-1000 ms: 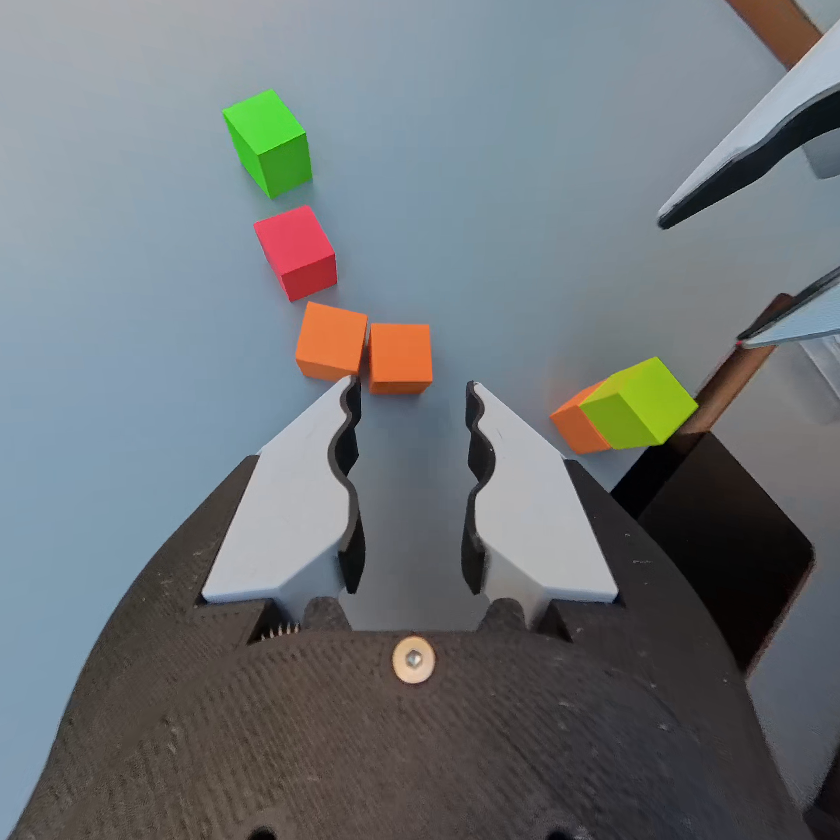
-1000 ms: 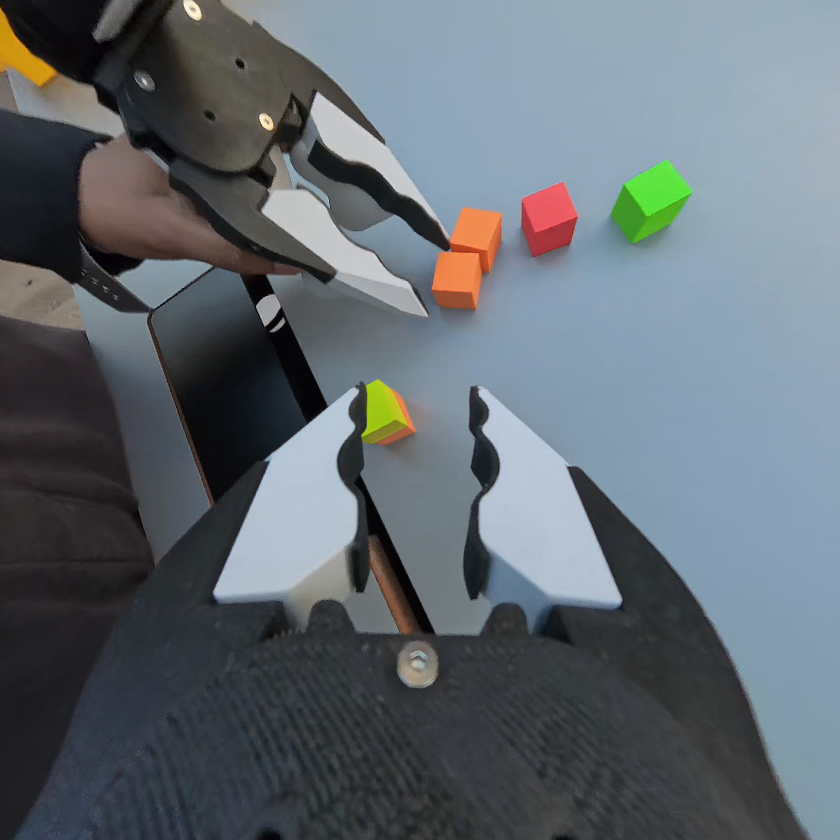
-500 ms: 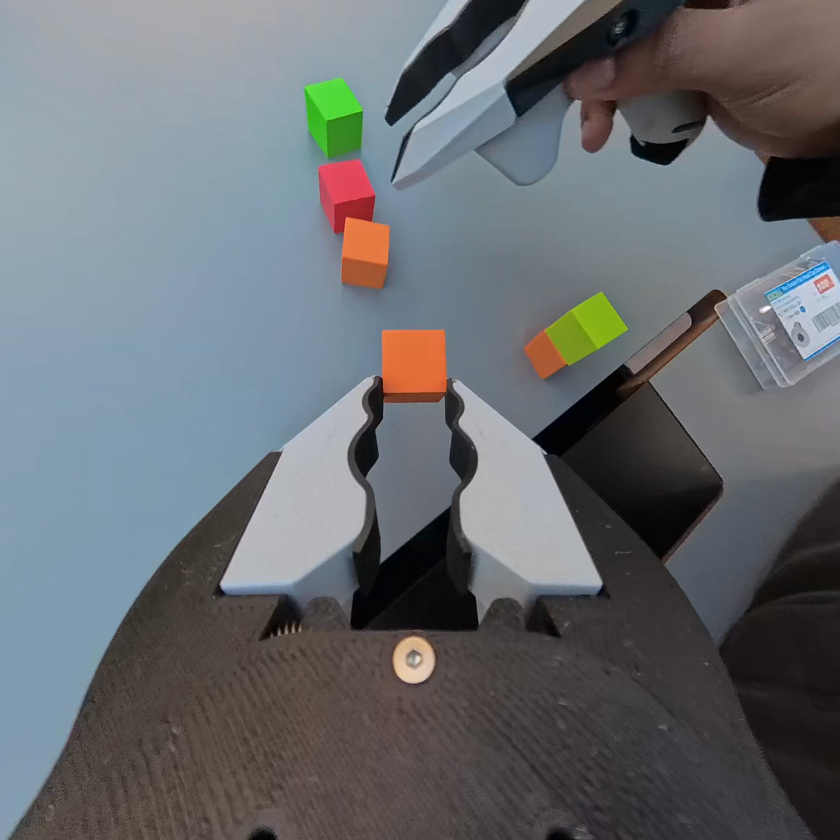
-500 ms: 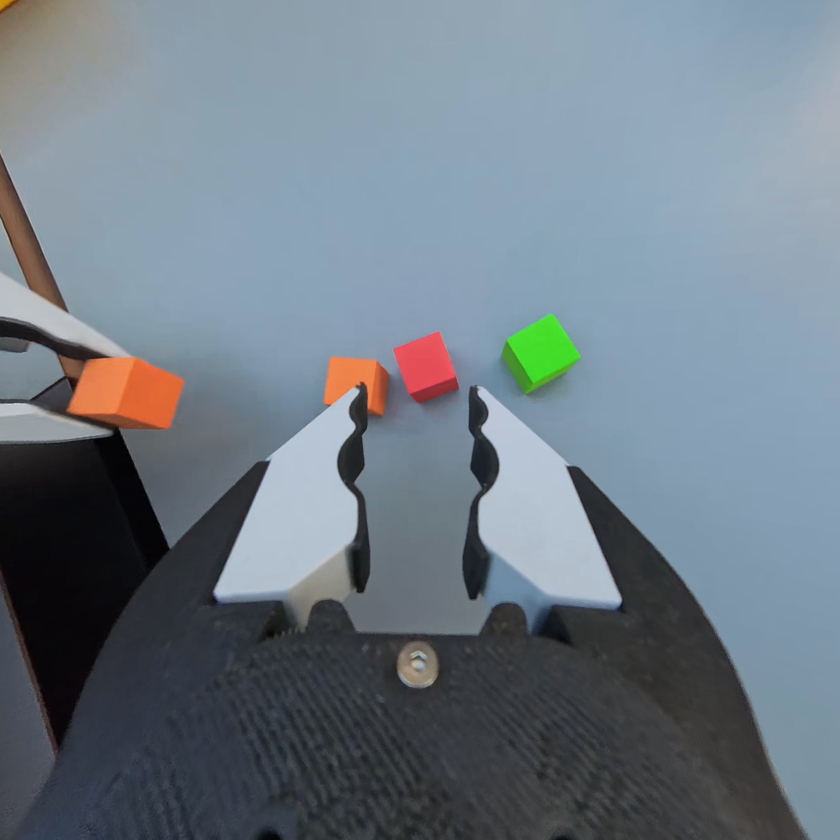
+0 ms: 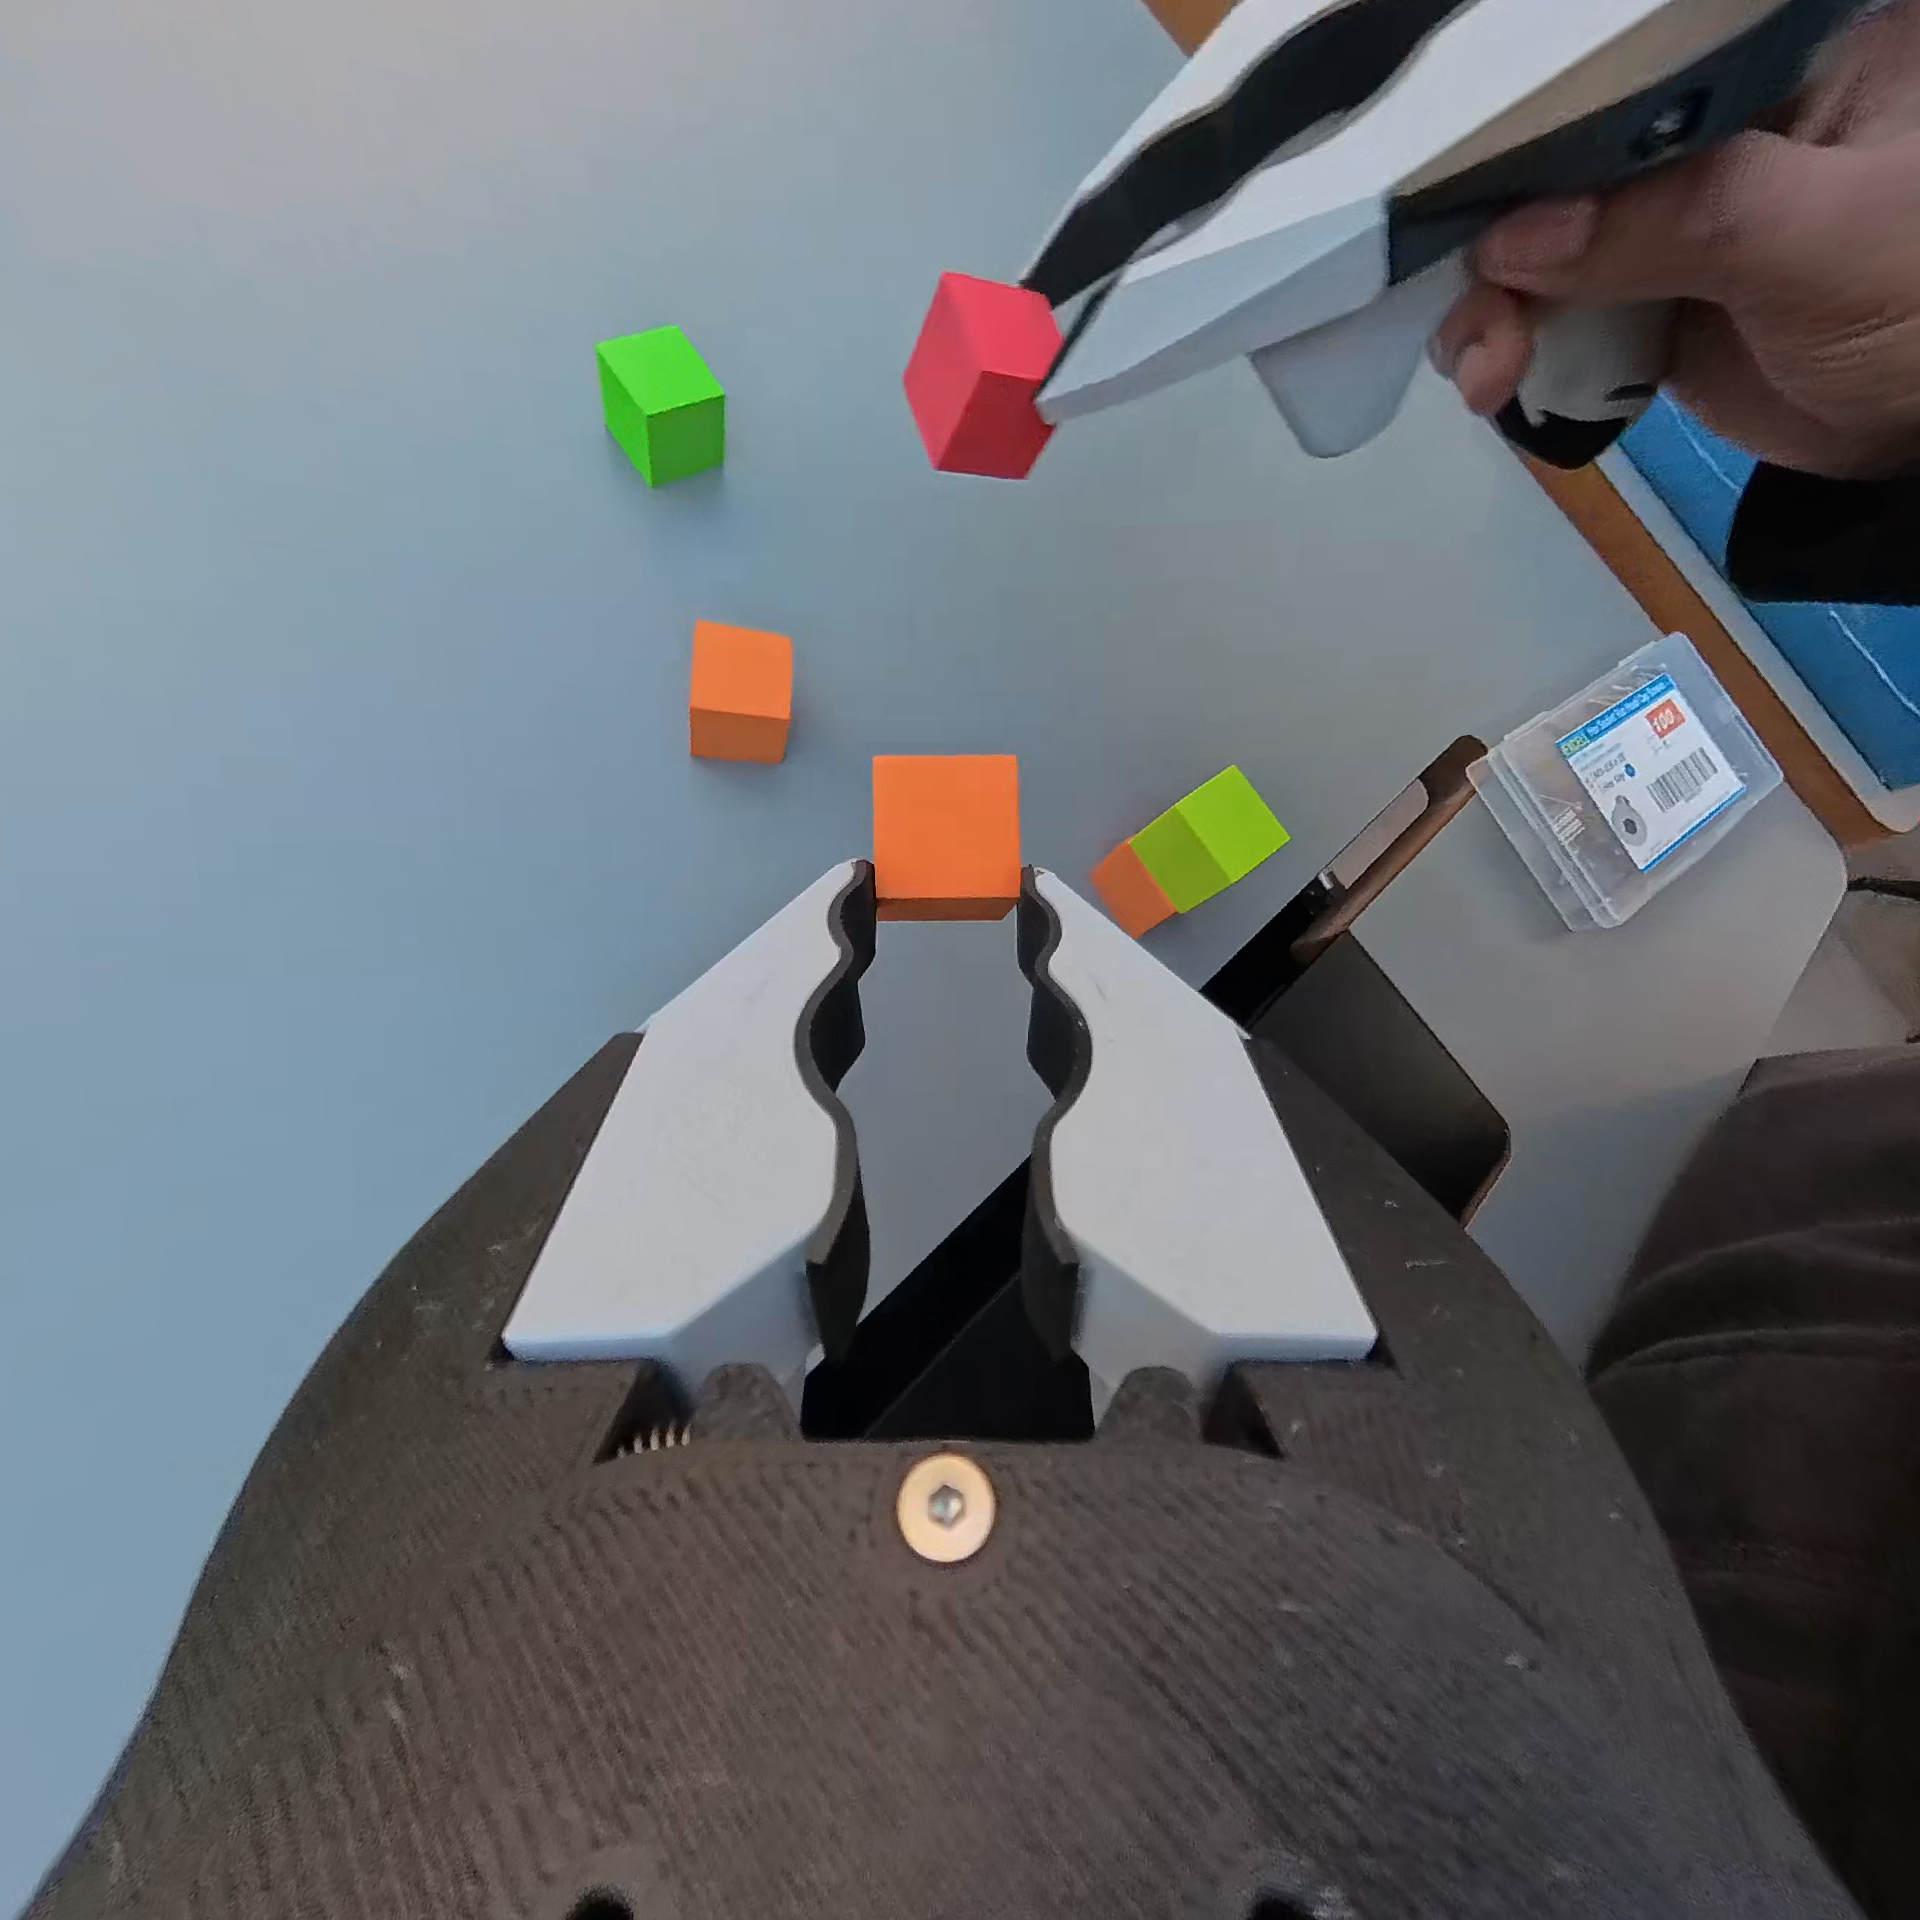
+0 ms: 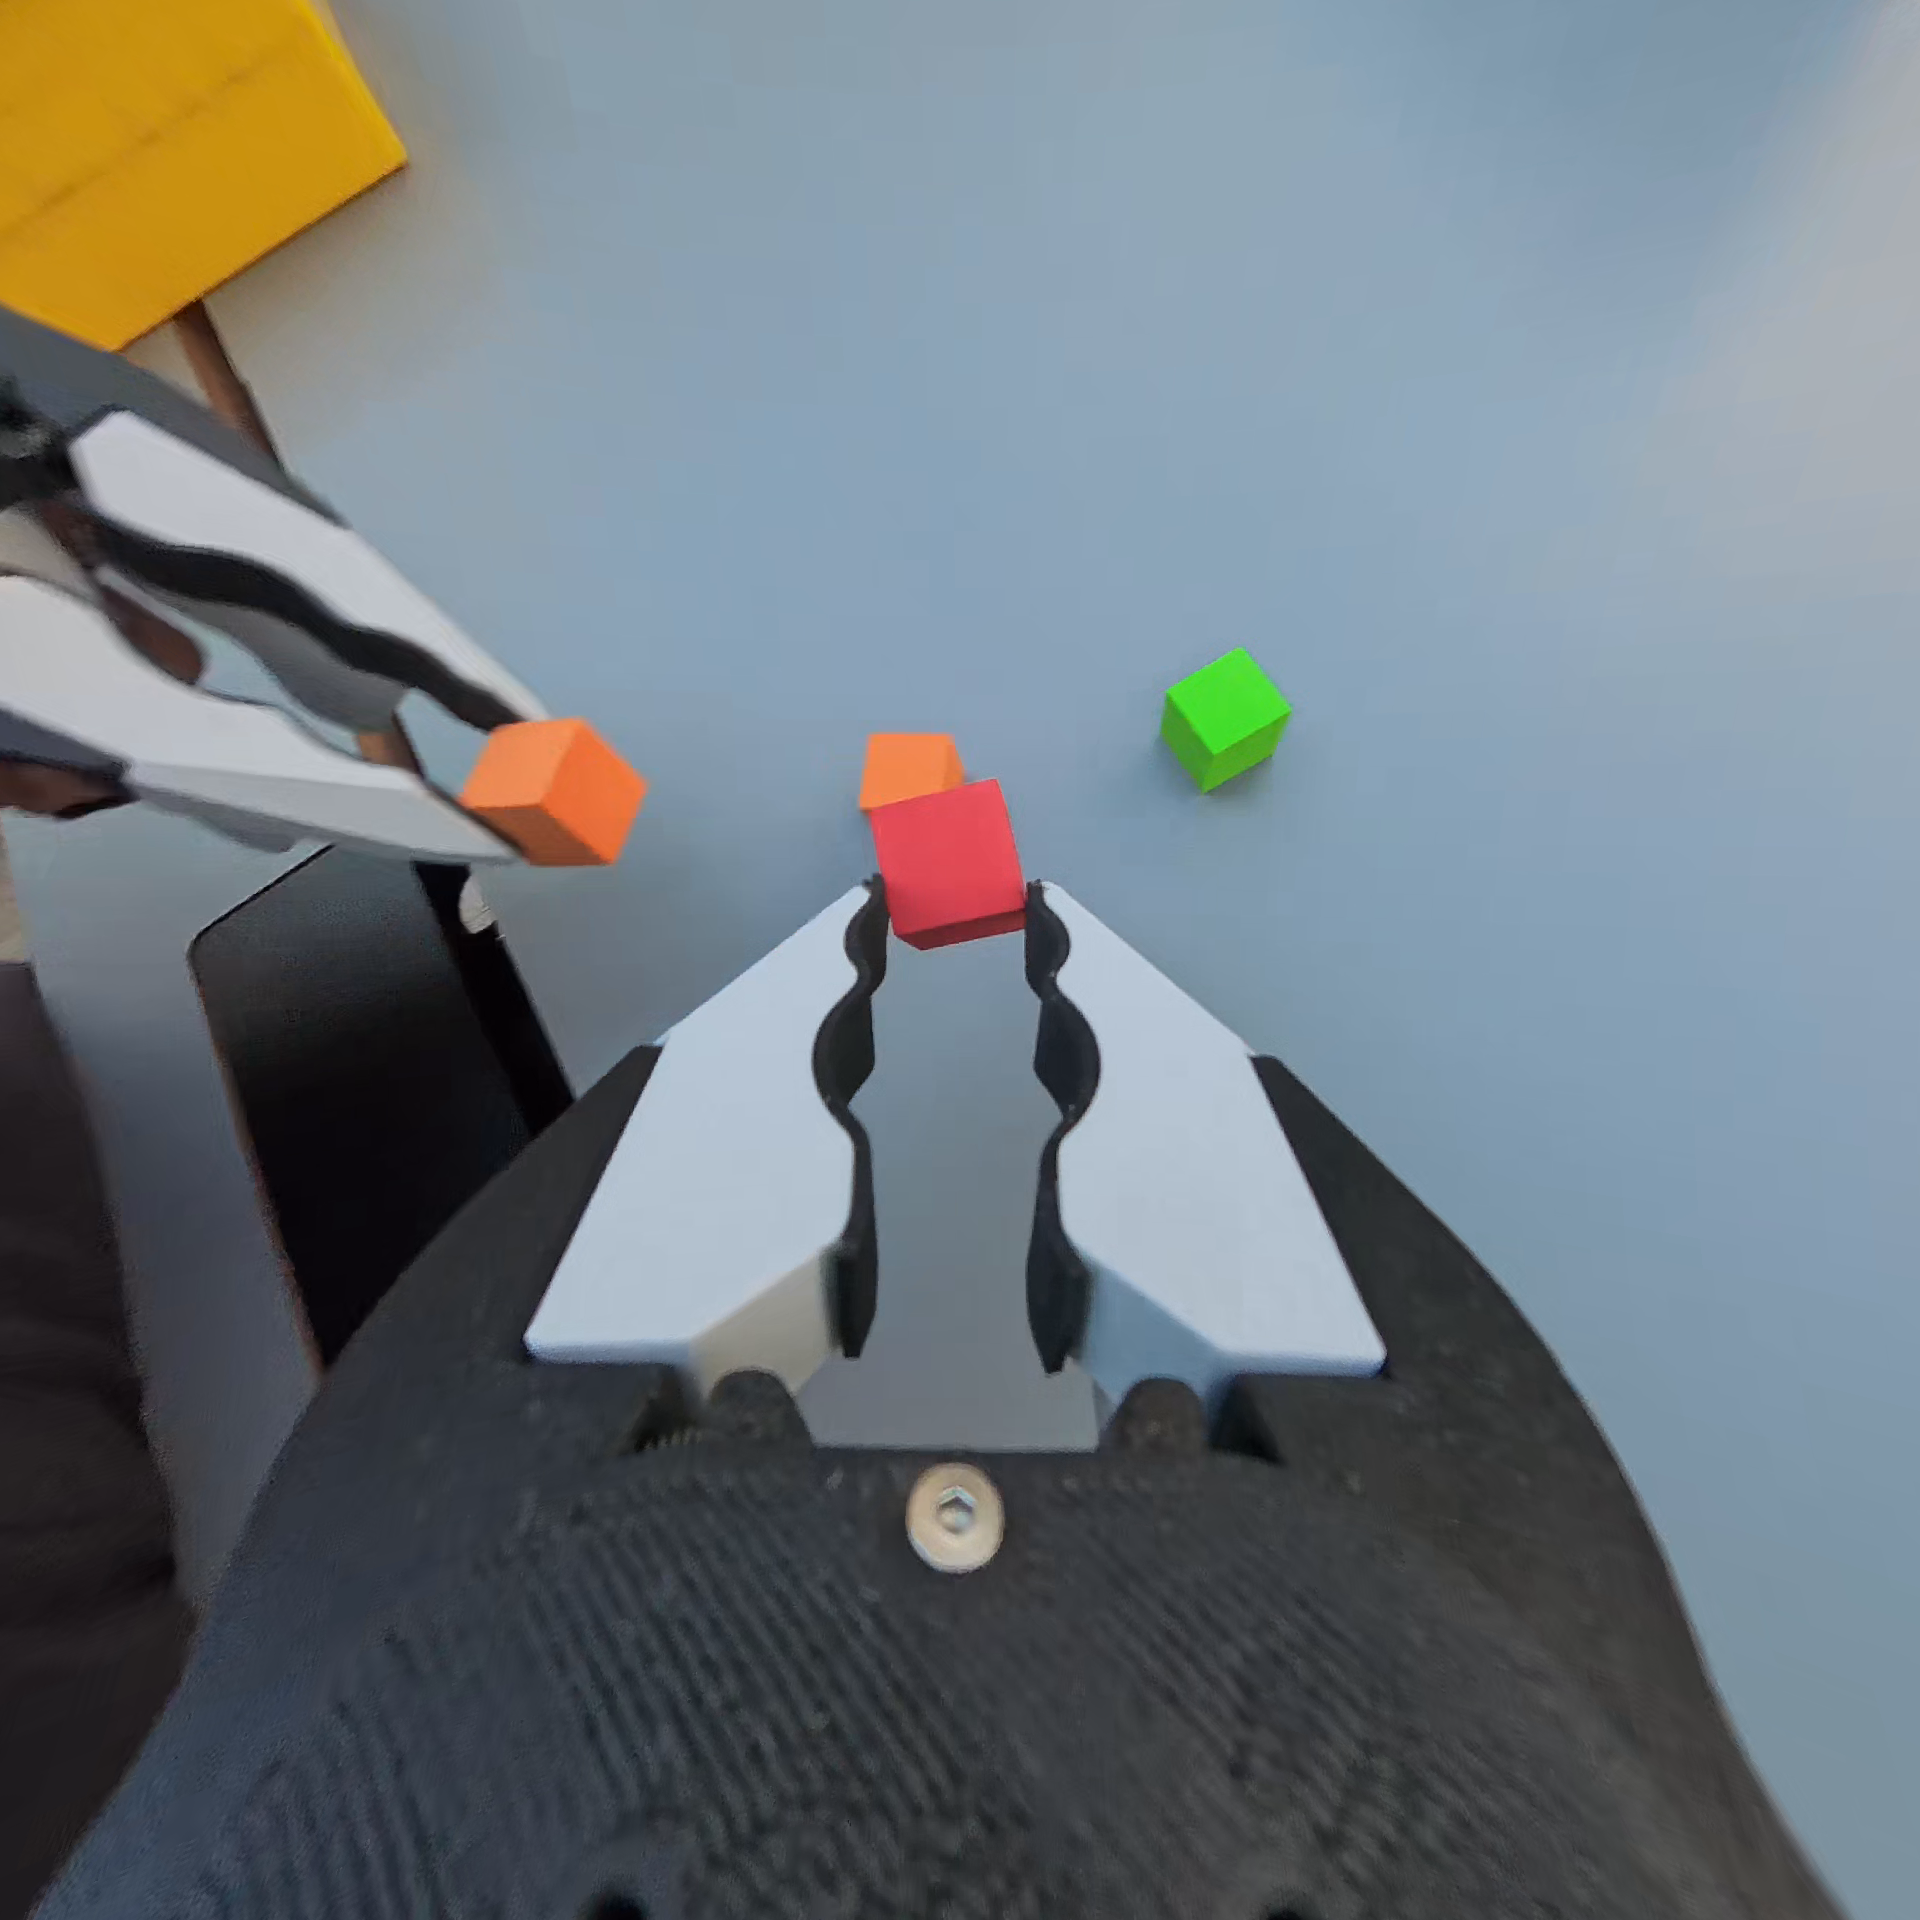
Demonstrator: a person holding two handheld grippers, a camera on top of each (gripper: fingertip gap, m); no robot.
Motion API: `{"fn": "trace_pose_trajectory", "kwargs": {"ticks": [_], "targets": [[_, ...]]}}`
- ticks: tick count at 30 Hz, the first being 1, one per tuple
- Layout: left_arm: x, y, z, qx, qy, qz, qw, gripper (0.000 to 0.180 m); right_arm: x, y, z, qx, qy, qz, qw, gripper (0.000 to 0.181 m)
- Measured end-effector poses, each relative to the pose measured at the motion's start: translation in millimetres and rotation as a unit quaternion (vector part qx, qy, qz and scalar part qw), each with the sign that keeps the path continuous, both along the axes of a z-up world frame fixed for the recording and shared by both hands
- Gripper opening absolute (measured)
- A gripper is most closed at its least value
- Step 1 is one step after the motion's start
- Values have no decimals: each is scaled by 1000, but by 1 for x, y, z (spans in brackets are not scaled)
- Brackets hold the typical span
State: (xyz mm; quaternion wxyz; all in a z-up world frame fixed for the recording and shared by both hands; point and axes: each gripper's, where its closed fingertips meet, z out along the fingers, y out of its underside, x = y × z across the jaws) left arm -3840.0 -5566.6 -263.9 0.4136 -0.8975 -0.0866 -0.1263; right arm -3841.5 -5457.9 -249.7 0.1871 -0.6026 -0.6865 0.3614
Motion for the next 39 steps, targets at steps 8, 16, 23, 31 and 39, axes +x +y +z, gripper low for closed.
{"fn": "trace_pose_trajectory", "kwargs": {"ticks": [8, 16, 23, 31, 39], "targets": [[39, 8, 2, 4, -14, -45, 999, 25, 81, -48, -6, 29, -31, 84, 996, 25], [58, 0, 7, -1, 1, -63, 998, 25, 85, -73, -17, 27, -36, 113, 993, 25], [56, -4, 9, -5, 3, -61, 998, 25, 82, -76, -21, 36, -33, 116, 992, 25], [59, 0, 11, -6, 7, -73, 997, 25, 82, -72, -19, 39, -35, 113, 992, 25], [56, 5, 9, -5, 2, -70, 998, 25, 84, -72, -26, 24, -45, 106, 993, 25]]}}
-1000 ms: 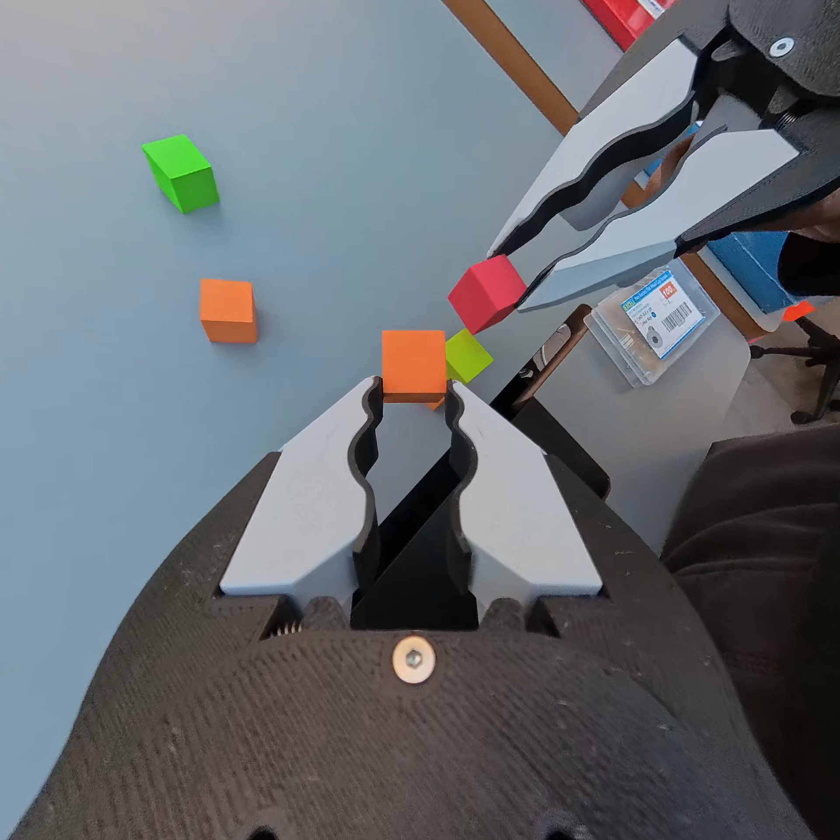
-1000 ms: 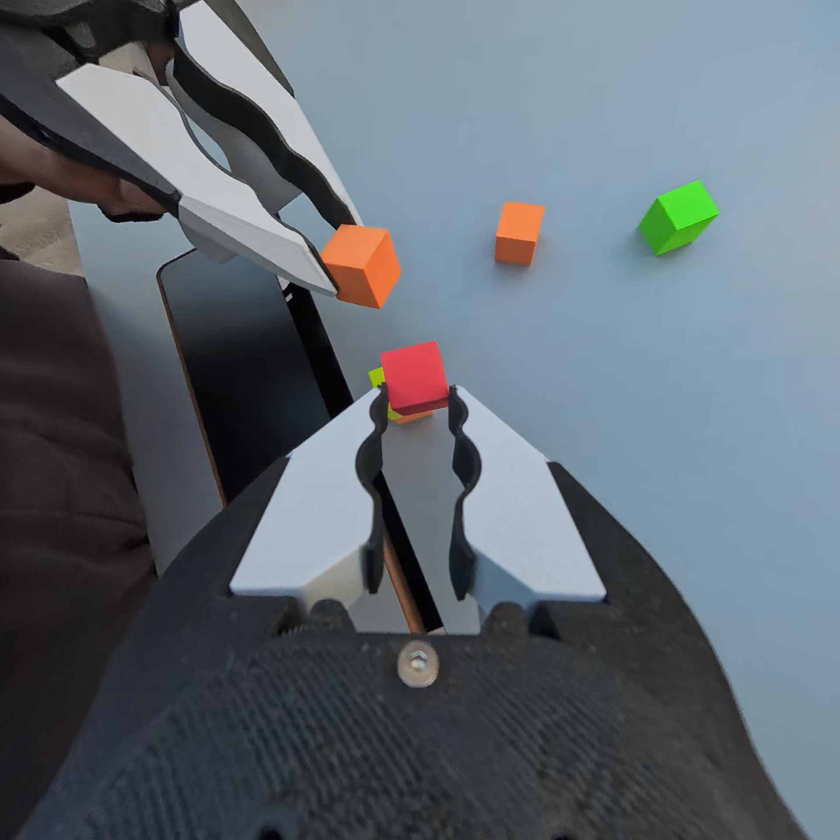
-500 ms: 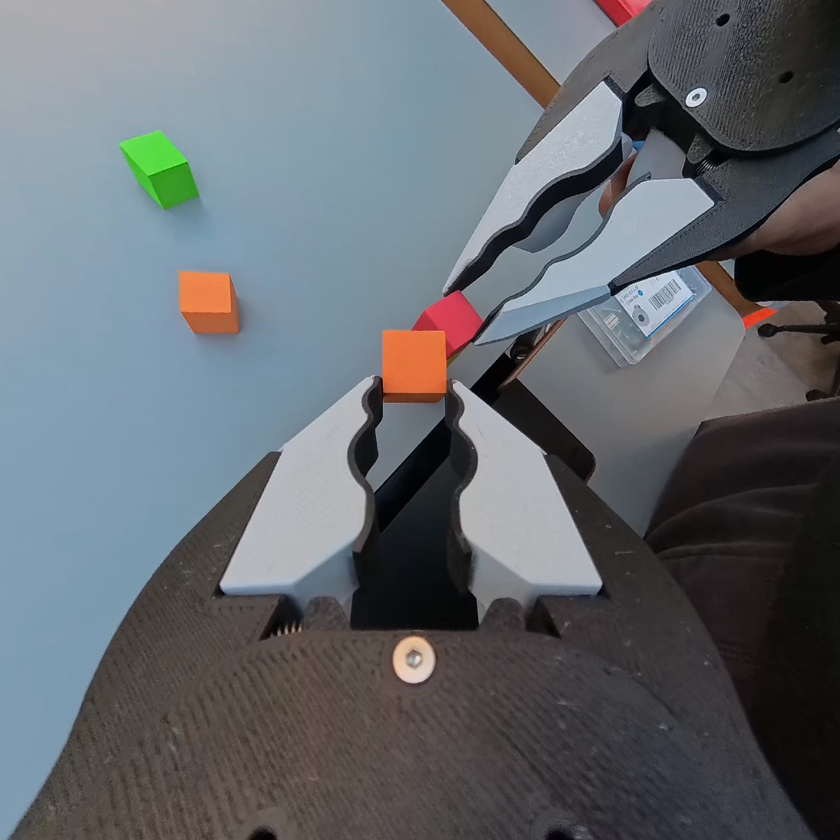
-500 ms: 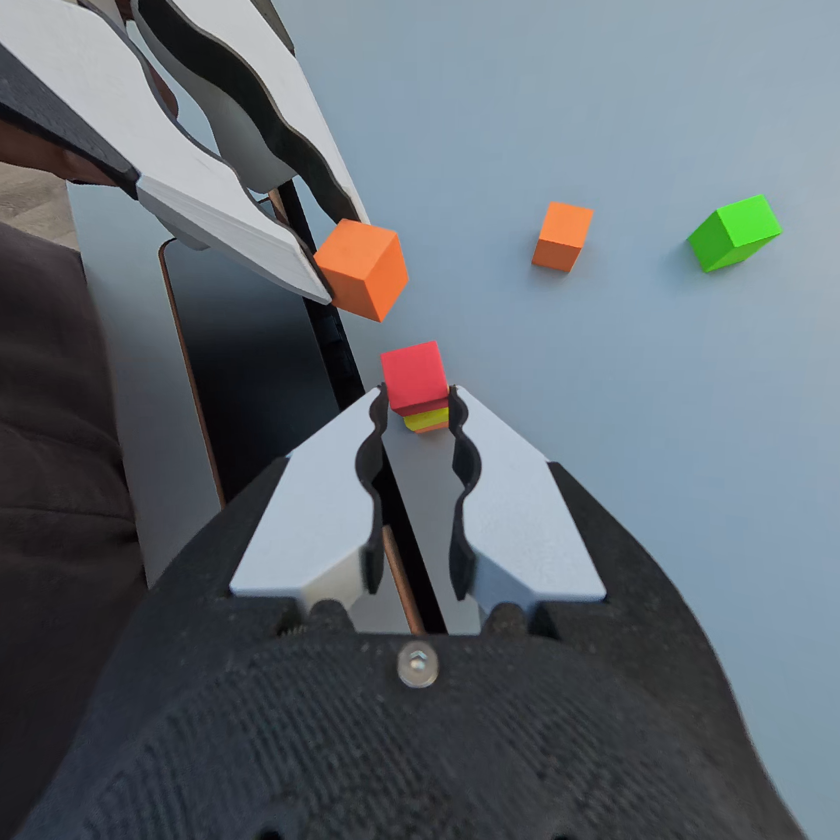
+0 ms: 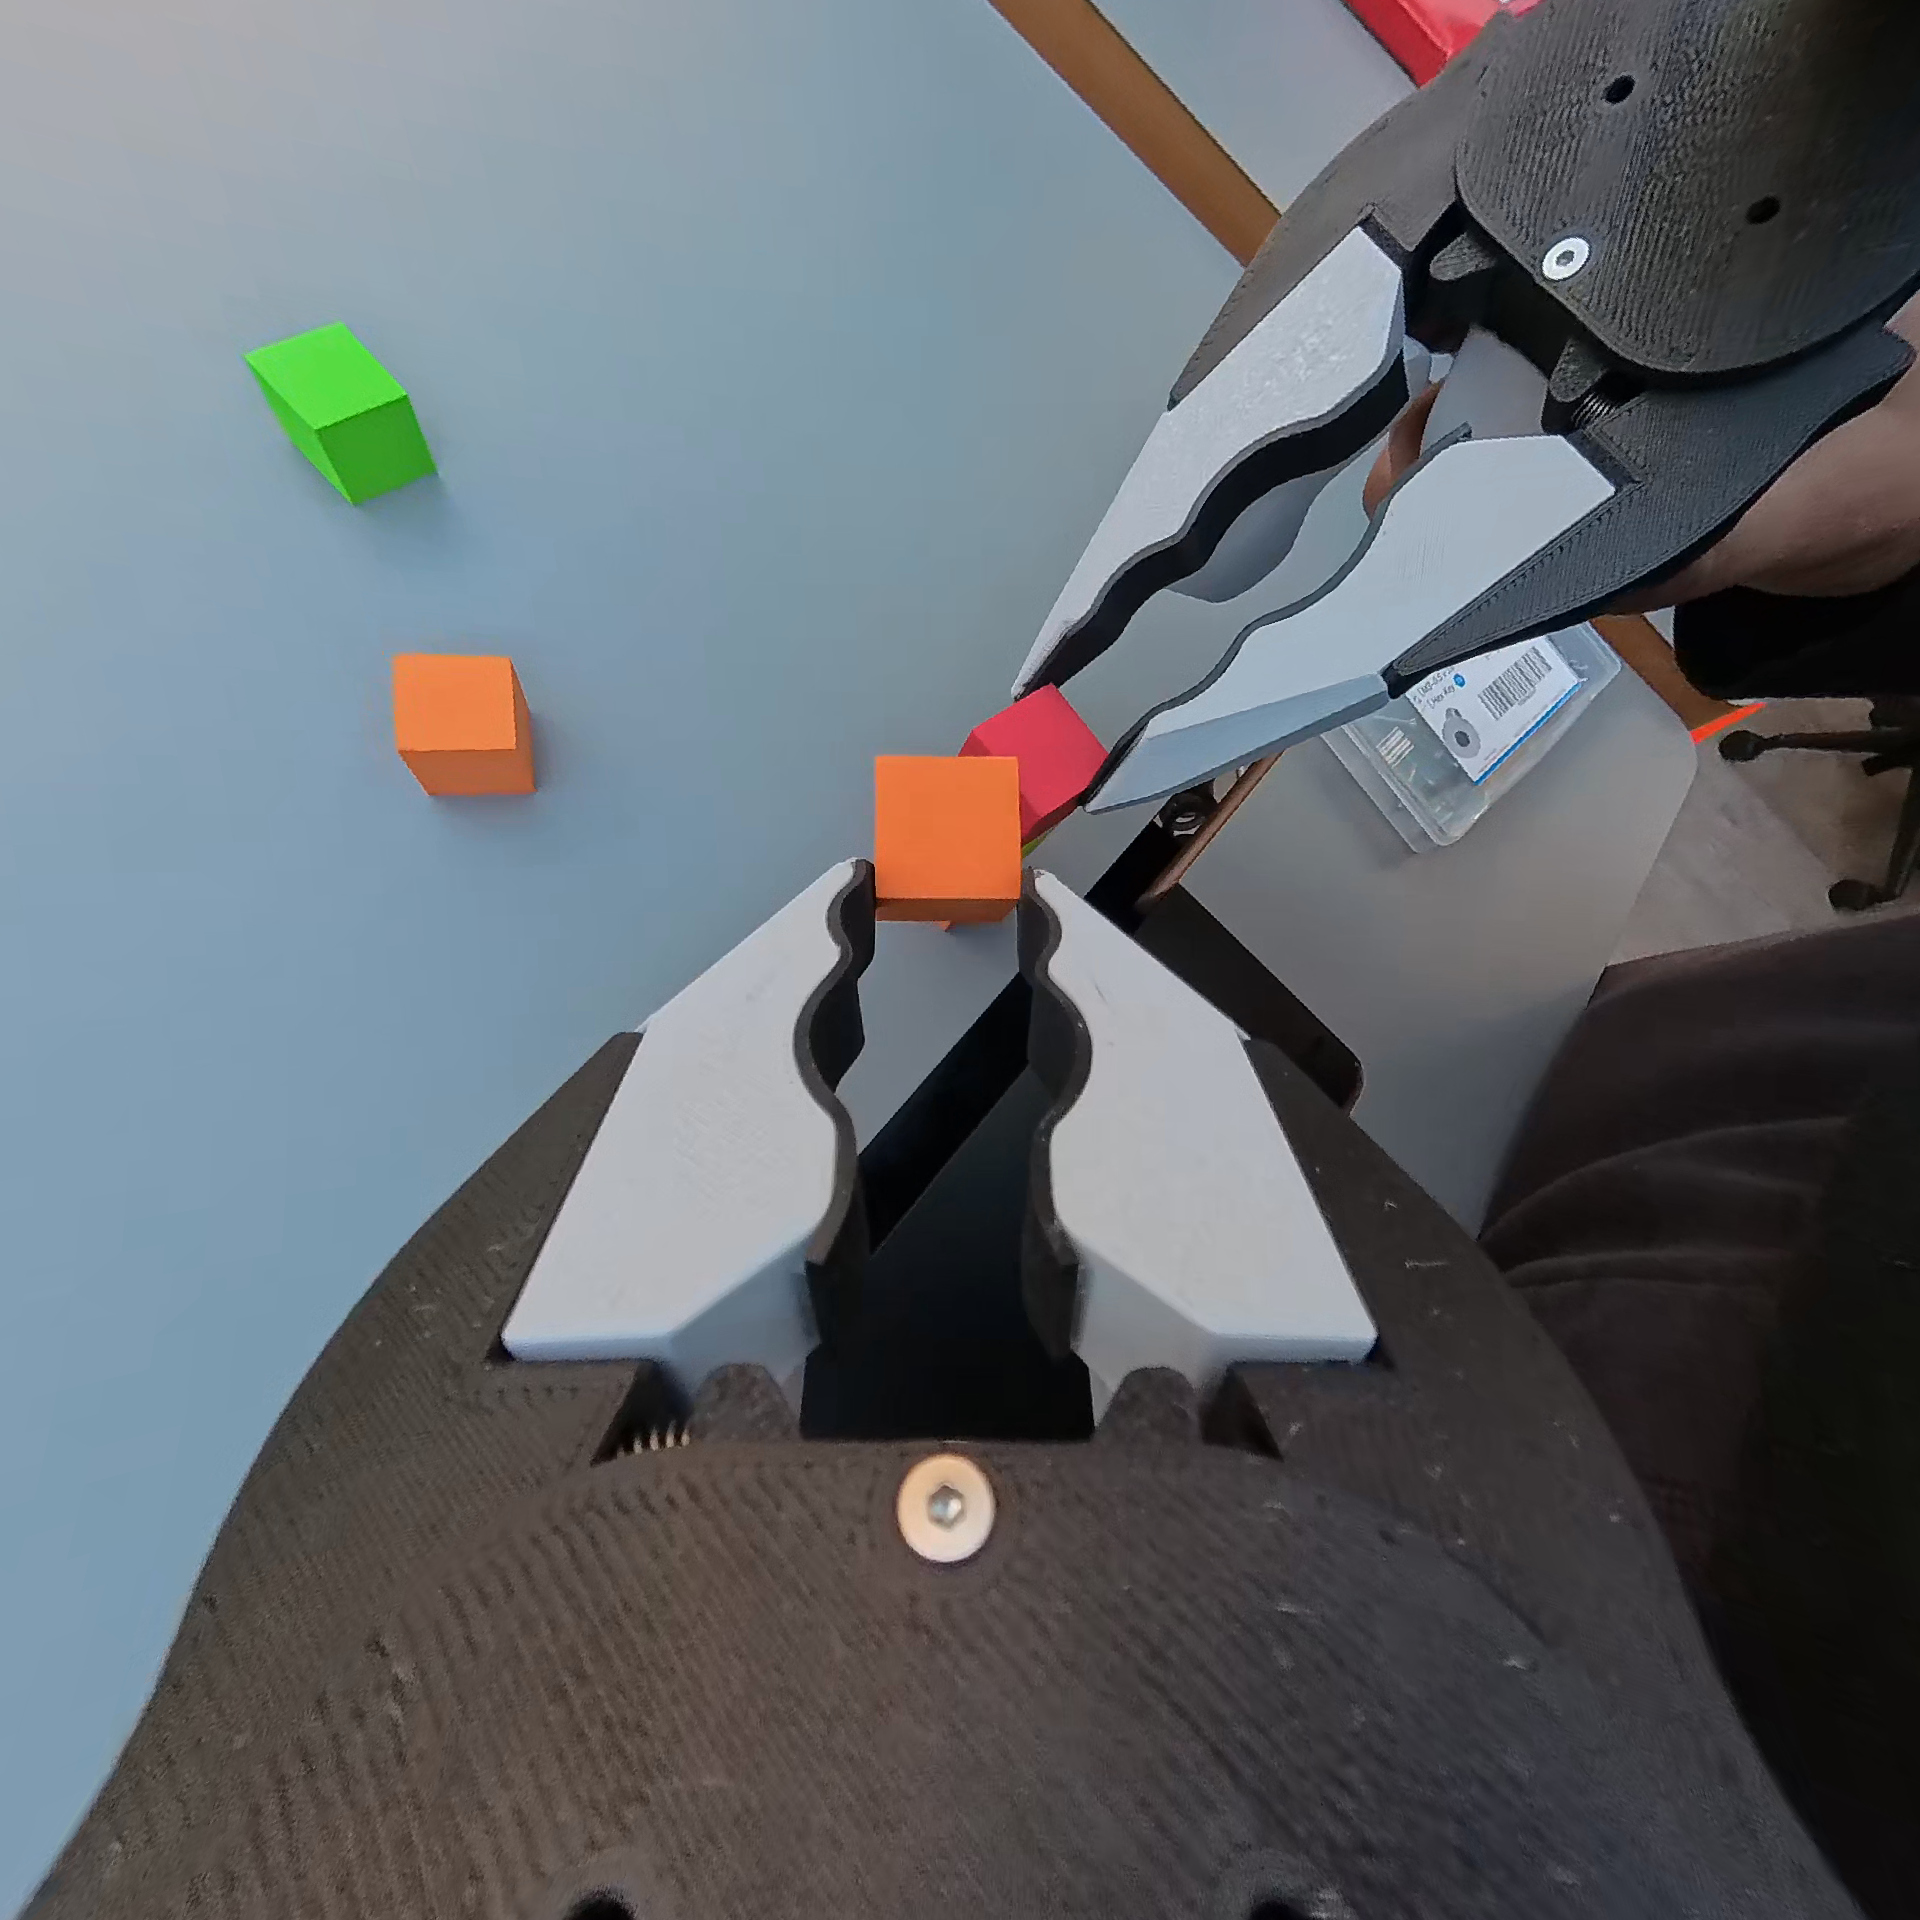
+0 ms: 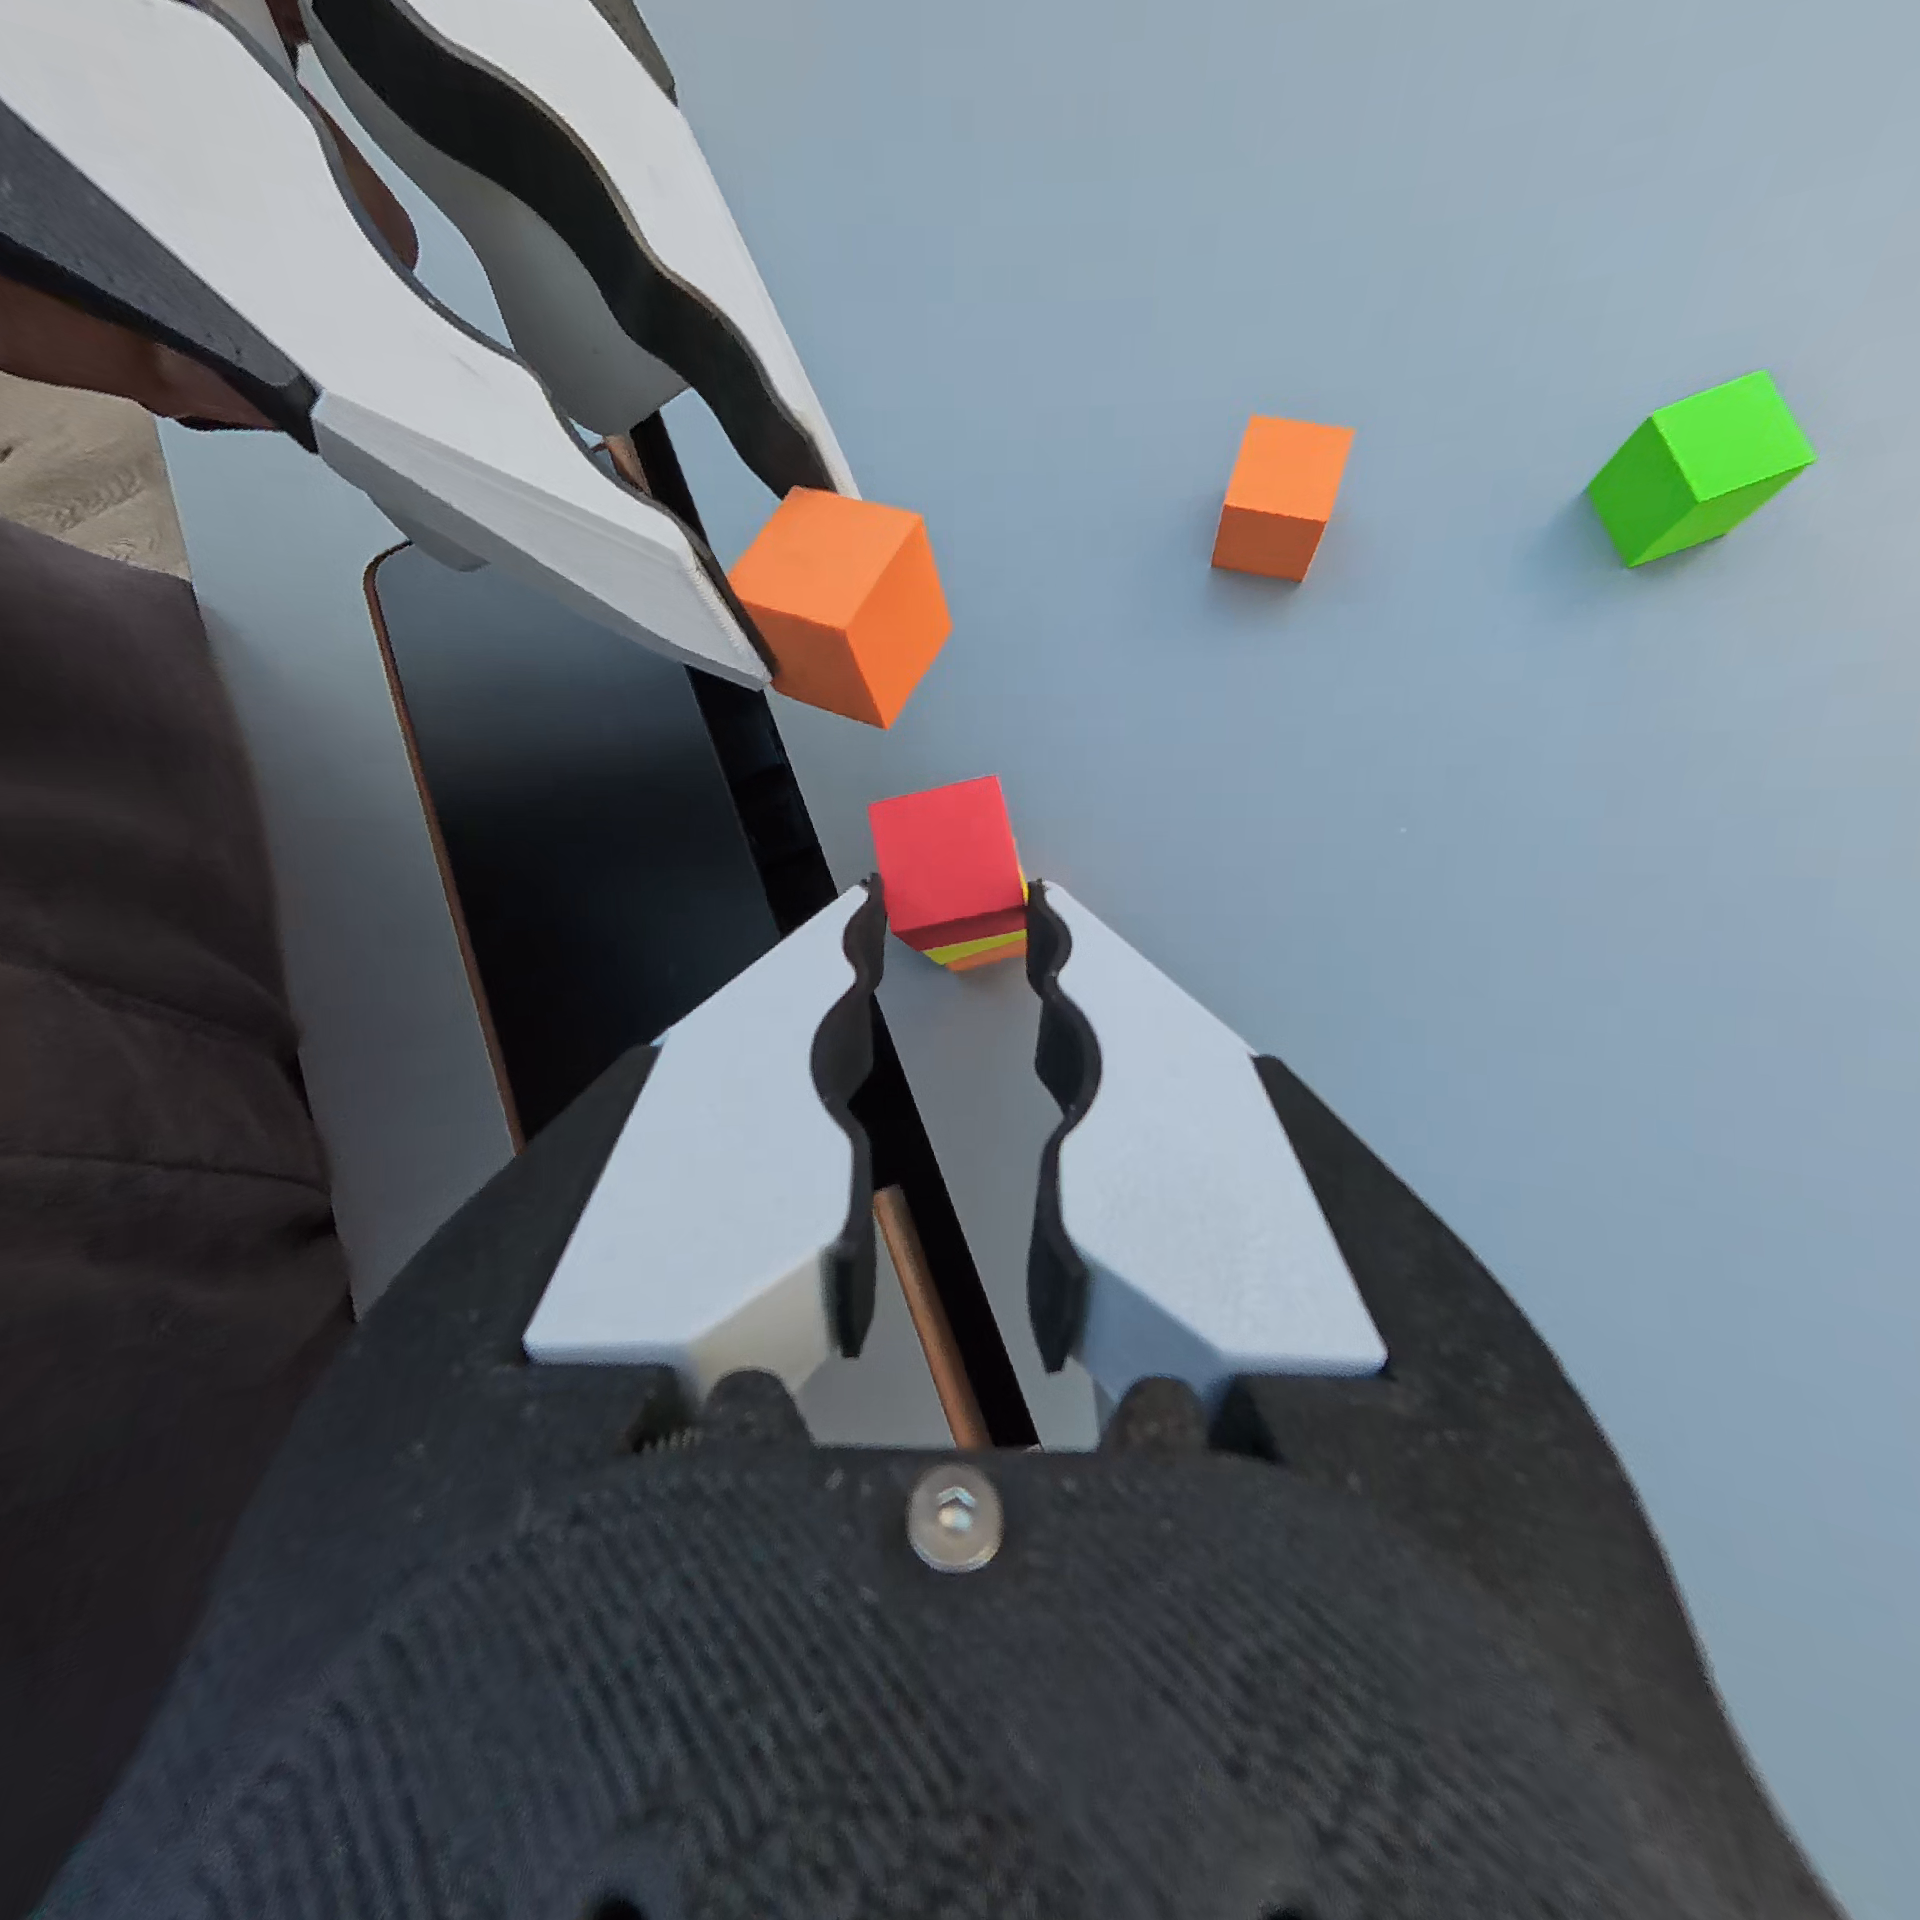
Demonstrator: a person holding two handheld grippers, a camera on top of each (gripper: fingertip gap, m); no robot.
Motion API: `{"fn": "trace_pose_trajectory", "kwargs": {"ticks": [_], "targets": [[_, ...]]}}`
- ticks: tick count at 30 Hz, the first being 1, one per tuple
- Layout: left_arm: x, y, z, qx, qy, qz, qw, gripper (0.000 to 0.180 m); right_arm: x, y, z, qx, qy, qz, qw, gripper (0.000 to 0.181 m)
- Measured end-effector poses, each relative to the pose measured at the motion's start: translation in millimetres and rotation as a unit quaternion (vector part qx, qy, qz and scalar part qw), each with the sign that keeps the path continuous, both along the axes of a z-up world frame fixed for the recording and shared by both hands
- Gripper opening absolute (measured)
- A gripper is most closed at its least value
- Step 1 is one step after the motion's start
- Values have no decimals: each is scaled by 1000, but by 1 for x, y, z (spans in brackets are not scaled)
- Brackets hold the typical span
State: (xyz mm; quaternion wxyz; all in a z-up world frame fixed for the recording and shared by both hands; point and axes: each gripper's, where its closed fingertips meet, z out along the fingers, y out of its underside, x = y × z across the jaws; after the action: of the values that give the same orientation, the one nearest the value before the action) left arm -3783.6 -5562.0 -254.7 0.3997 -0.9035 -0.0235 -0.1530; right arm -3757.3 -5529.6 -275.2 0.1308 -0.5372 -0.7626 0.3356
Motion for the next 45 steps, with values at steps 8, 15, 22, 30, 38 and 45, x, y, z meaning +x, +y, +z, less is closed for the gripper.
{"fn": "trace_pose_trajectory", "kwargs": {"ticks": [8, 15, 22, 30, 38, 45], "targets": [[18, 14, 12, 30, -17, -42, 999, 24, 6, 6, 2, -13, -1, -21, 1000, 51], [30, 31, 0, 11, 14, -85, 996, 25, 19, 16, 0, -29, -9, -63, 998, 51], [30, 28, 6, 16, -4, -96, 995, 44, 20, 26, 5, -38, 0, -90, 995, 51], [-16, 27, 5, 31, -39, -5, 999, 47, -27, 76, 19, -56, 47, -133, 988, 53], [-108, 50, -53, -53, 117, 120, 984, 77, -148, 119, -12, 36, 48, -82, 995, 55], [-107, 67, -75, -76, 97, 92, 988, 65, -173, 110, -41, -43, -7, -66, 997, 29]]}}
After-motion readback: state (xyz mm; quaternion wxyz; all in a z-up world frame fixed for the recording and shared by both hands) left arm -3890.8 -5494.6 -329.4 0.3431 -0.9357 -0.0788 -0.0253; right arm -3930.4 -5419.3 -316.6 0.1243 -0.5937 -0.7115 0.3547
